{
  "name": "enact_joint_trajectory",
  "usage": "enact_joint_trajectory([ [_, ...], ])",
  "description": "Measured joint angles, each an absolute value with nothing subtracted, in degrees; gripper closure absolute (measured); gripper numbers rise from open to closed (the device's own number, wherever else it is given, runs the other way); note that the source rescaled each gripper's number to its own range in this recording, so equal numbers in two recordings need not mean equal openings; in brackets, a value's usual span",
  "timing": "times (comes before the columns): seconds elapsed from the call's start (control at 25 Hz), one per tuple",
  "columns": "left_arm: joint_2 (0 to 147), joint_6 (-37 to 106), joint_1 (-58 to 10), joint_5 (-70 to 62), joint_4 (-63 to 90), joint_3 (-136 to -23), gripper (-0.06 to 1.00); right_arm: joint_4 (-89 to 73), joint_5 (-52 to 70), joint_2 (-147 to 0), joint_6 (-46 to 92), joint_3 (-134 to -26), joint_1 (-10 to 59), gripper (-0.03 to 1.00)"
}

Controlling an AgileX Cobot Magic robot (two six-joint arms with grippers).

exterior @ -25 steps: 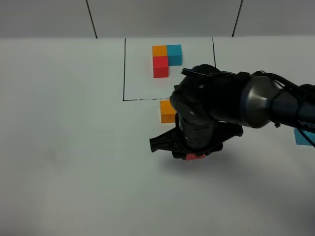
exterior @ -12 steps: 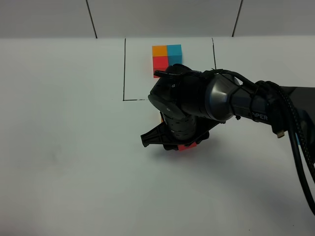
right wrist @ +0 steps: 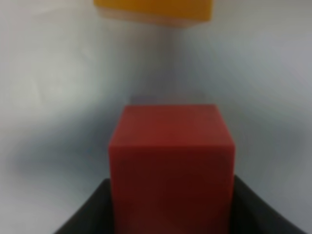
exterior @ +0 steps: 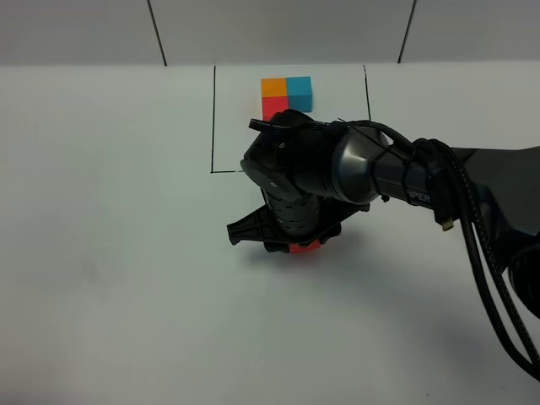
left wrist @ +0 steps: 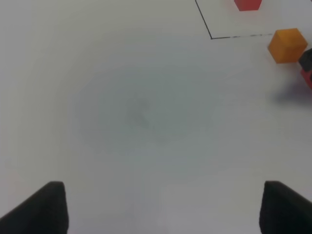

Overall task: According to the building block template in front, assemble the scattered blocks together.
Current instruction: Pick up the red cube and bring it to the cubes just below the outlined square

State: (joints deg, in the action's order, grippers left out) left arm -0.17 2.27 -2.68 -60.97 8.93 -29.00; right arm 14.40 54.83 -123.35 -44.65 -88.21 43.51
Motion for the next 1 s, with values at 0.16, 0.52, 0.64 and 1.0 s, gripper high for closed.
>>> enact_joint_trajectory([
  [0.16,-0.2,2.3,-2.7,-61.0,8.9,-29.0,0.11,12.2,54.8,-125.2,-44.7,-91.1,43.5,0.95],
  [0.52,-0.2,2.3,-2.7,-61.0,8.9,-29.0,0.11,11.2,54.7,-127.5,-44.7,-93.8,43.5,0.95],
  [0.64,-0.2,2.3,-2.7,-61.0,8.9,-29.0,0.11,11.1,54.2,-127.5,-44.7,-93.8,43.5,0.95],
  [1.0,-0.2,2.3,-2.7,-61.0,8.9,-29.0,0.11,10.9,53.7,-127.6,-44.9,-93.8,41.7,0.95],
])
